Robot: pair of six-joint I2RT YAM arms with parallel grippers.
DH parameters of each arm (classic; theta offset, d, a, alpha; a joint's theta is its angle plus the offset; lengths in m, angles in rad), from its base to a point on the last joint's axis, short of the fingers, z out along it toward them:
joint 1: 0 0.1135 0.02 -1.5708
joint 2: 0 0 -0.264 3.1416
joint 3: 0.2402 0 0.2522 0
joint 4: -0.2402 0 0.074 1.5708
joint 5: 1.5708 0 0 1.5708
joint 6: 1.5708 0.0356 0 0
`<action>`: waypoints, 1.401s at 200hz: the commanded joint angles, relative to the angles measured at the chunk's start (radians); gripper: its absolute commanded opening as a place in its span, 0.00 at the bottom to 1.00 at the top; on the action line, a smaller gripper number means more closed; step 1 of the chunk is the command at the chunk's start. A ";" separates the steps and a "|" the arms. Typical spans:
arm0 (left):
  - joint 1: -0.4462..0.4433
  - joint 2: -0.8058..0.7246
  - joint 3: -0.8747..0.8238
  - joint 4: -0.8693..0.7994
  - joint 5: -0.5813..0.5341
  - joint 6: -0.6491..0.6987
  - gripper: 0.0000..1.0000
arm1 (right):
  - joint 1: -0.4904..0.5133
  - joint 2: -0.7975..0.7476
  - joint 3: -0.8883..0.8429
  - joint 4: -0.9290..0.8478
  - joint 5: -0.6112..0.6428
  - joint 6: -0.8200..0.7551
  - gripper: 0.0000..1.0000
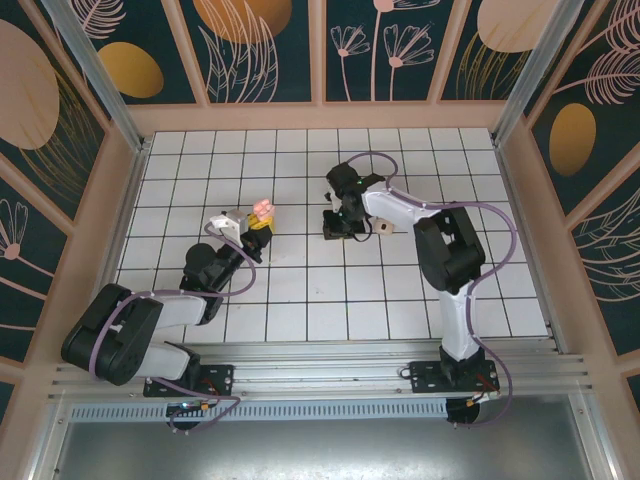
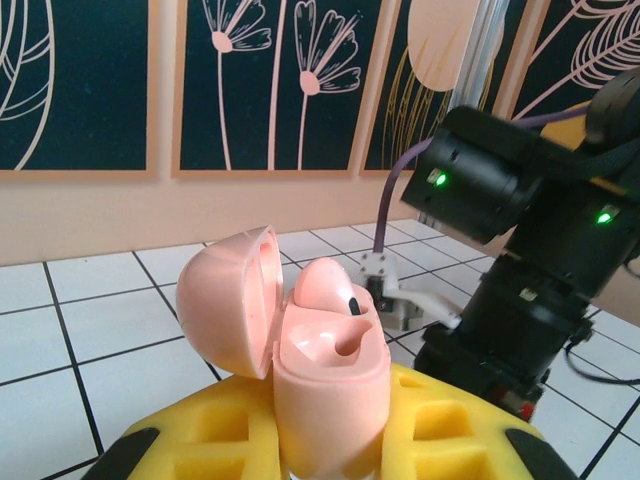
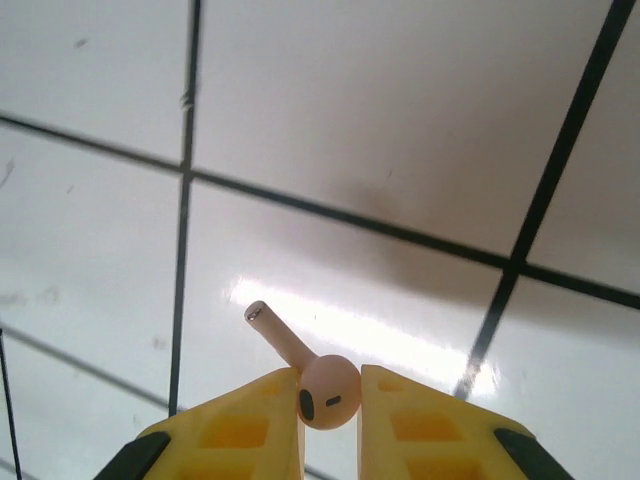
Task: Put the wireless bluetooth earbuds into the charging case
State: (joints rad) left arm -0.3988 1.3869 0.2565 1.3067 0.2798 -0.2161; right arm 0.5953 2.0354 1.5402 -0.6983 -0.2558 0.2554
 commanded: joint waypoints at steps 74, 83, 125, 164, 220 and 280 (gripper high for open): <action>0.006 -0.098 0.046 -0.111 0.024 0.078 0.07 | 0.034 -0.231 -0.182 -0.099 0.050 -0.553 0.19; 0.006 -0.108 0.047 -0.124 0.022 0.084 0.07 | 0.052 -0.231 -0.194 -0.103 0.074 -0.594 0.19; 0.006 -0.140 0.040 -0.150 0.008 0.097 0.07 | 0.130 -0.187 -0.196 -0.158 0.160 -0.751 0.19; 0.006 -0.167 0.040 -0.178 -0.001 0.114 0.07 | 0.194 -0.153 -0.207 -0.180 0.188 -0.848 0.19; 0.006 -0.195 0.037 -0.204 -0.010 0.134 0.07 | 0.213 -0.105 -0.222 -0.167 0.198 -0.876 0.20; 0.006 -0.203 0.033 -0.212 -0.013 0.140 0.07 | 0.218 -0.052 -0.195 -0.161 0.197 -0.860 0.24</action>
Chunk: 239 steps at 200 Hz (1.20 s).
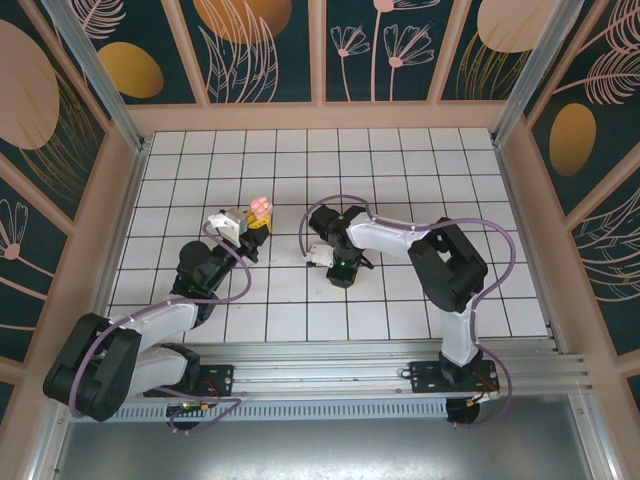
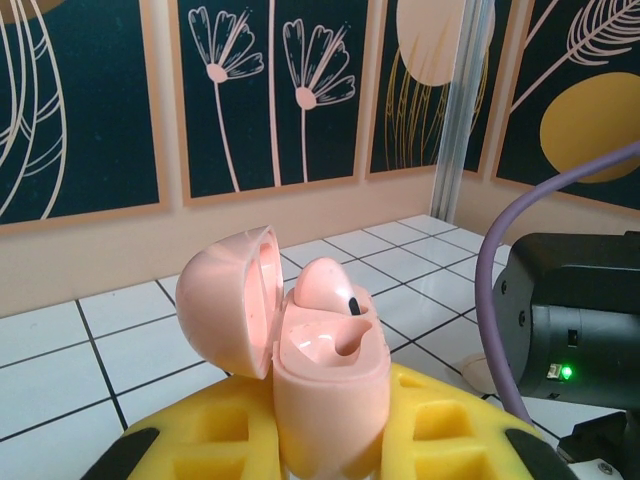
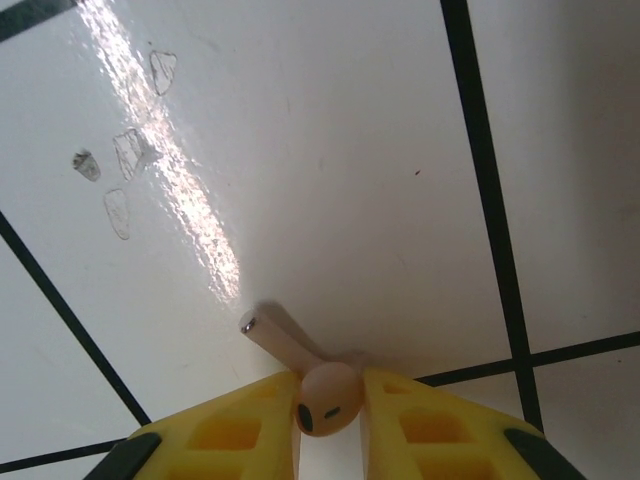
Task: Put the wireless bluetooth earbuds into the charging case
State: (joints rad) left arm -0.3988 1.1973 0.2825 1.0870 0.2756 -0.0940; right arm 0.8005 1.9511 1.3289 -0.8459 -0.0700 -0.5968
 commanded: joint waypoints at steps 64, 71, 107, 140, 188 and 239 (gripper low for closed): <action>0.006 -0.012 0.007 0.010 -0.004 0.030 0.07 | 0.001 -0.038 0.119 -0.068 0.003 0.116 0.39; 0.006 -0.011 0.007 0.012 -0.003 0.030 0.07 | -0.004 -0.060 0.126 -0.069 -0.009 0.151 0.40; 0.006 -0.005 0.014 0.015 0.008 0.034 0.07 | -0.024 -0.159 0.133 -0.032 -0.027 0.494 0.39; 0.006 0.005 0.018 0.028 0.019 0.028 0.07 | -0.062 -0.198 0.134 -0.017 -0.086 0.992 0.38; 0.006 0.010 0.020 0.038 0.028 0.022 0.07 | -0.063 -0.340 -0.117 0.202 -0.134 1.510 0.38; 0.006 0.009 0.019 0.039 0.029 0.022 0.07 | -0.023 -0.292 -0.201 0.205 -0.139 1.592 0.38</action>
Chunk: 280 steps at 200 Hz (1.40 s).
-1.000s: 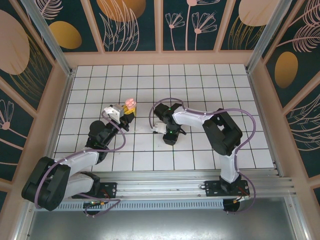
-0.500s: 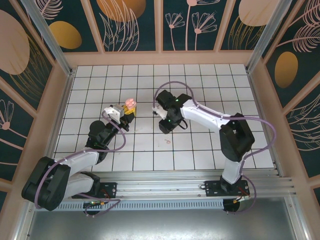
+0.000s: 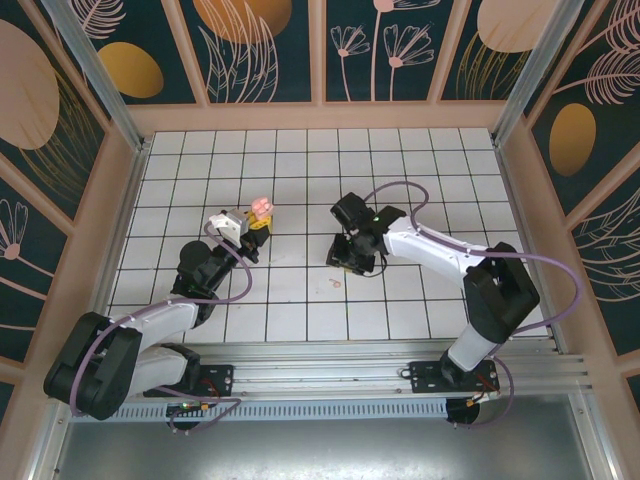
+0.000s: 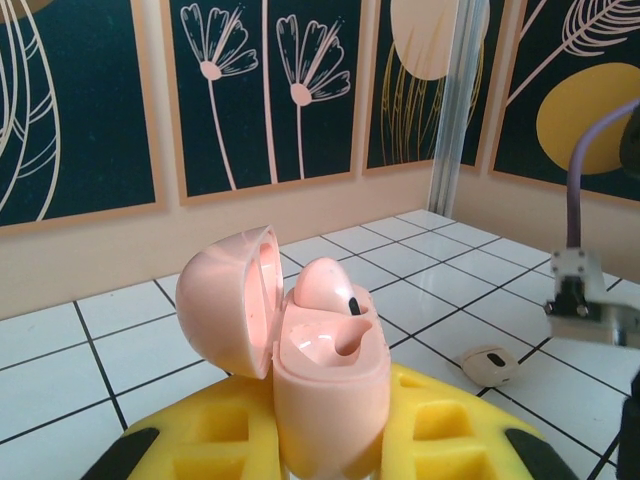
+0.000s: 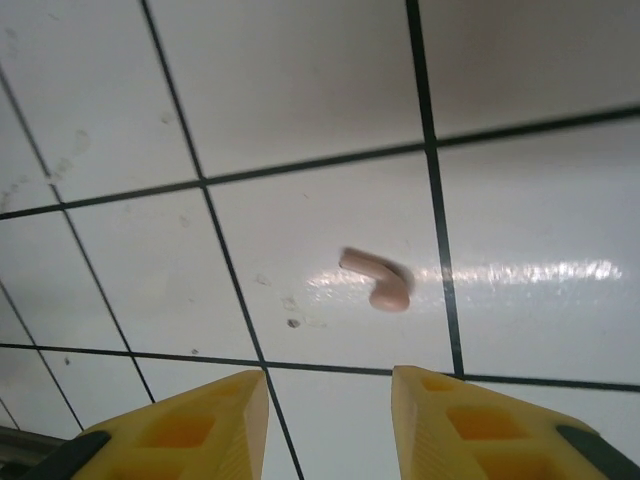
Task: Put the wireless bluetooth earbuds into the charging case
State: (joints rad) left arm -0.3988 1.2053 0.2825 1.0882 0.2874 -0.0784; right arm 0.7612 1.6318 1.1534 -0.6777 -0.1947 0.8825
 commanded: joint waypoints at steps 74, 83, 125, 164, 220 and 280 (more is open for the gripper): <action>0.007 -0.002 0.017 0.034 0.016 0.008 0.07 | 0.021 0.125 -0.018 0.019 0.019 0.085 0.35; 0.006 0.000 0.016 0.033 0.016 0.008 0.07 | 0.021 0.132 -0.020 0.018 0.025 0.081 0.35; 0.007 0.002 0.019 0.032 0.016 0.007 0.07 | 0.021 0.178 -0.018 0.032 0.013 0.061 0.33; 0.006 0.005 0.020 0.031 0.018 0.009 0.07 | 0.020 0.204 -0.017 0.043 0.009 0.044 0.32; 0.006 0.006 0.024 0.028 0.018 0.011 0.07 | 0.019 0.227 -0.018 0.065 -0.002 0.023 0.27; 0.006 0.006 0.027 0.024 0.020 0.012 0.07 | 0.017 0.225 -0.017 0.061 0.008 -0.021 0.23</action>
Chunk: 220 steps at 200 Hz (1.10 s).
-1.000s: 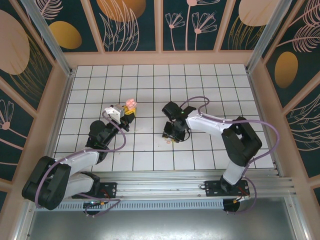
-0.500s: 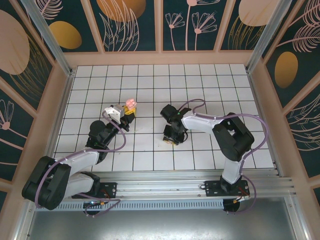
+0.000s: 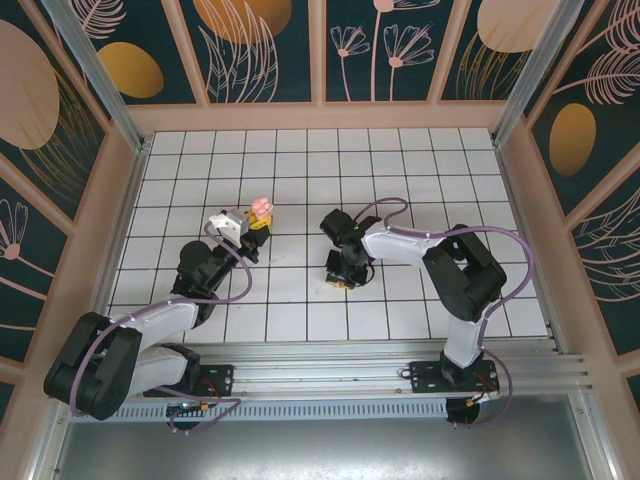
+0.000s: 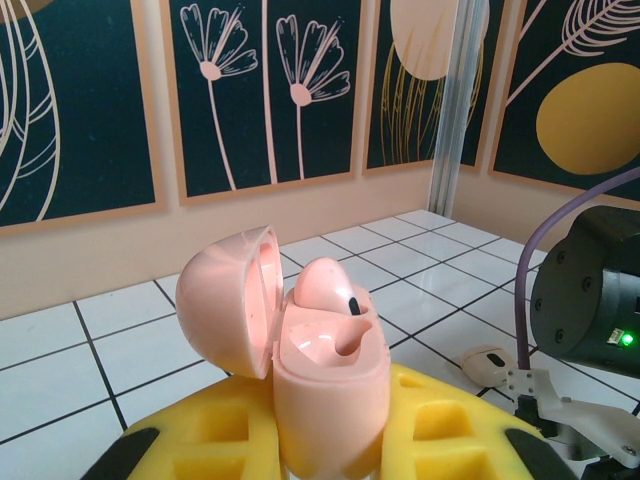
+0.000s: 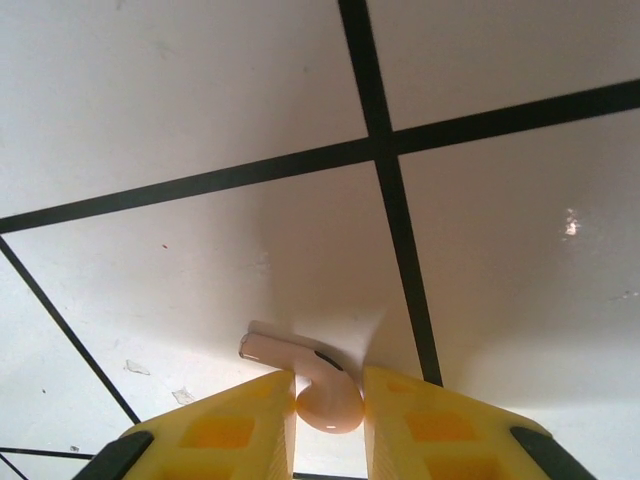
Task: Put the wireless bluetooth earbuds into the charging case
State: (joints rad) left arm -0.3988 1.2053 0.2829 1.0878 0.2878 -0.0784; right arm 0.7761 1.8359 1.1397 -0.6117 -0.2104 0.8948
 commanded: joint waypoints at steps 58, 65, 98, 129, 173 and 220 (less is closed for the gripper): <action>0.006 -0.003 0.029 0.012 0.022 0.014 0.07 | 0.000 -0.028 0.019 -0.080 0.062 -0.255 0.22; 0.006 -0.007 0.029 0.008 0.022 0.014 0.07 | 0.001 -0.031 0.028 -0.094 0.066 -0.319 0.22; 0.006 -0.019 0.037 -0.008 0.027 0.018 0.07 | 0.002 -0.048 0.063 -0.166 0.095 -0.609 0.22; 0.006 -0.041 0.042 -0.034 0.020 0.031 0.07 | 0.028 -0.048 0.097 -0.208 0.112 -0.846 0.22; 0.006 -0.088 0.044 -0.081 0.007 0.051 0.07 | 0.077 0.002 0.137 -0.271 0.177 -1.035 0.22; 0.006 -0.112 0.039 -0.104 0.003 0.058 0.07 | 0.128 0.081 0.140 -0.310 0.203 -1.161 0.22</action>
State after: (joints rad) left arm -0.3988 1.1141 0.3035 0.9955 0.2901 -0.0402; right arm 0.8806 1.8633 1.2617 -0.8566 -0.0425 -0.1539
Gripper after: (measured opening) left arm 0.182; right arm 0.221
